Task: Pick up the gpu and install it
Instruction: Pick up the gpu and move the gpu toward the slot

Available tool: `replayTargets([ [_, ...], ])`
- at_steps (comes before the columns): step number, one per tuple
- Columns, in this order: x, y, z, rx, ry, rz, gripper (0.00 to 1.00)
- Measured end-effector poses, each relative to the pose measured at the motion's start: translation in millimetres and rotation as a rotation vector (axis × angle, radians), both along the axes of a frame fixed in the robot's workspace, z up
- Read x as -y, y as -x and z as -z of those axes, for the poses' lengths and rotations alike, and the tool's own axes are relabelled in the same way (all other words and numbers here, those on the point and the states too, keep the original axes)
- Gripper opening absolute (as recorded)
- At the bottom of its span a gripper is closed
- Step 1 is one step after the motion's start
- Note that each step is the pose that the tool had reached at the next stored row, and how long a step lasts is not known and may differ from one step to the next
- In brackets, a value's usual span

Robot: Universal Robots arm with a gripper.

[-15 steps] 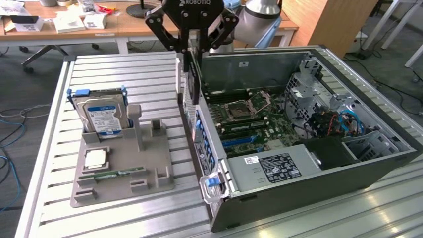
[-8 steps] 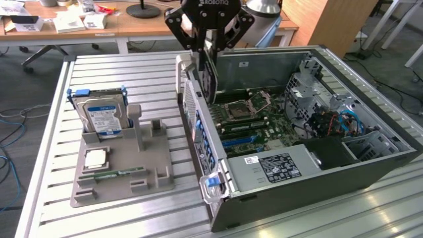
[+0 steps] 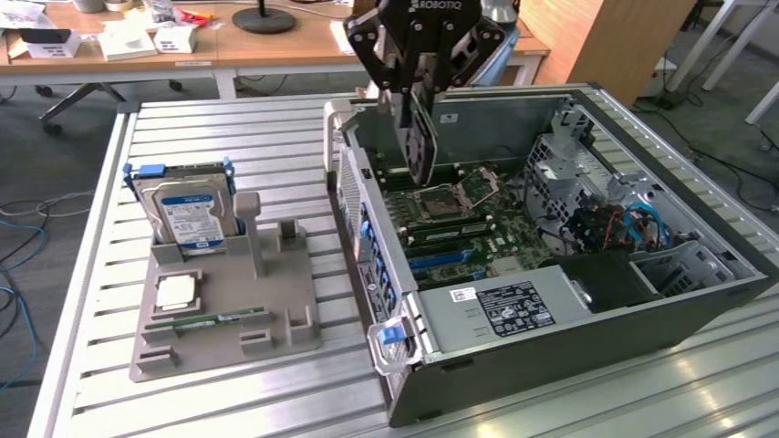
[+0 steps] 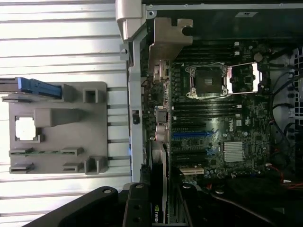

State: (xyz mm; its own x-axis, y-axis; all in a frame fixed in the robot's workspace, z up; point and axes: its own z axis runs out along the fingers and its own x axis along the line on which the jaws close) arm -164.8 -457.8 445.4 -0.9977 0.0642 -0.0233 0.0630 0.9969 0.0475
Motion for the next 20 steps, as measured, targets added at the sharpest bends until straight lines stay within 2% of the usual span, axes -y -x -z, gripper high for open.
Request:
replayTargets([
  [20, -0.8, -64.0, 0.0, 0.0, -0.0005, 0.0, 0.27],
])
